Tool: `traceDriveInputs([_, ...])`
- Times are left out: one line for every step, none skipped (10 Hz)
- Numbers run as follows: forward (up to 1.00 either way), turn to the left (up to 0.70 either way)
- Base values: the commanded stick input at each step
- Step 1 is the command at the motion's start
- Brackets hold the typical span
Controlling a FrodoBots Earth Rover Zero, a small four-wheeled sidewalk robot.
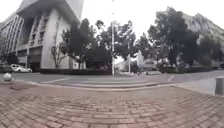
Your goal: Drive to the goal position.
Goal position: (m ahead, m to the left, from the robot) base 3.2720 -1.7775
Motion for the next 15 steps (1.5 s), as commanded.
traceDriveInputs([0.45,0.0])
traceDriveInputs([0.45,0.0])
traceDriveInputs([0.45,0.0])
traceDriveInputs([0.45,0.0])
traceDriveInputs([0.45,0.0])
traceDriveInputs([0.45,0.0])
traceDriveInputs([0.45,0.0])
traceDriveInputs([0.45,0.0])
traceDriveInputs([0.45,0.0])
traceDriveInputs([0.45,0.0])
traceDriveInputs([0.45,0.0])
traceDriveInputs([0.45,0.0])
traceDriveInputs([0.45,0.0])
traceDriveInputs([0.45,0.0])
traceDriveInputs([0.45,0.0])
